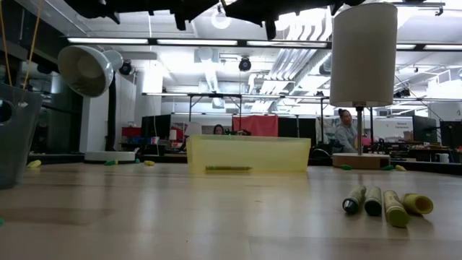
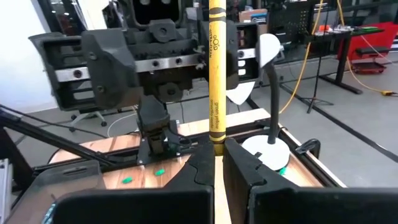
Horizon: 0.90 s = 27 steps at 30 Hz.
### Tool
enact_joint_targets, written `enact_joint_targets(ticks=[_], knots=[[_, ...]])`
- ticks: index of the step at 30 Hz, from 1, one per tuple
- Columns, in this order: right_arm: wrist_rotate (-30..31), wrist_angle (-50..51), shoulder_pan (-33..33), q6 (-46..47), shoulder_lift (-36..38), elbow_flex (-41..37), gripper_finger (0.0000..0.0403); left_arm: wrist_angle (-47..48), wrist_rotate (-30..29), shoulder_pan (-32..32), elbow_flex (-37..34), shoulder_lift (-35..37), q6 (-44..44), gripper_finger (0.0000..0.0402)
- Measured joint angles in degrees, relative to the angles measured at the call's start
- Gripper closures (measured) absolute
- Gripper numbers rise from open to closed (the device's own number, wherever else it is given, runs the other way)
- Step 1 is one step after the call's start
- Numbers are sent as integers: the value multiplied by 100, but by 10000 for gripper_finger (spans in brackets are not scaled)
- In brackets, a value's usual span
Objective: Sort crayons
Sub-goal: Put the yellow green crayon into the yellow bin
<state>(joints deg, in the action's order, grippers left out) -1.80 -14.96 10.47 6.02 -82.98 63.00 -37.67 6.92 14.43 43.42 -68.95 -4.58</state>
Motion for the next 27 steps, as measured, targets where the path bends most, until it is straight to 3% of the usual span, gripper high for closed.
enact_joint_targets(ticks=[7, 18, 22, 27], knots=[[-16, -46, -15, -4, -35, 0, 403, -649, -289, -30, -4, -364, 34, 158], [-14, -62, -10, -4, -35, 0, 403, -865, -306, -30, -7, -419, 72, 170], [-15, -60, -10, -6, -35, 0, 403, -876, -371, -30, -7, -433, 172, 212], [-14, -60, -8, -6, -35, 0, 403, -857, -428, -28, -7, -433, 183, 307]])
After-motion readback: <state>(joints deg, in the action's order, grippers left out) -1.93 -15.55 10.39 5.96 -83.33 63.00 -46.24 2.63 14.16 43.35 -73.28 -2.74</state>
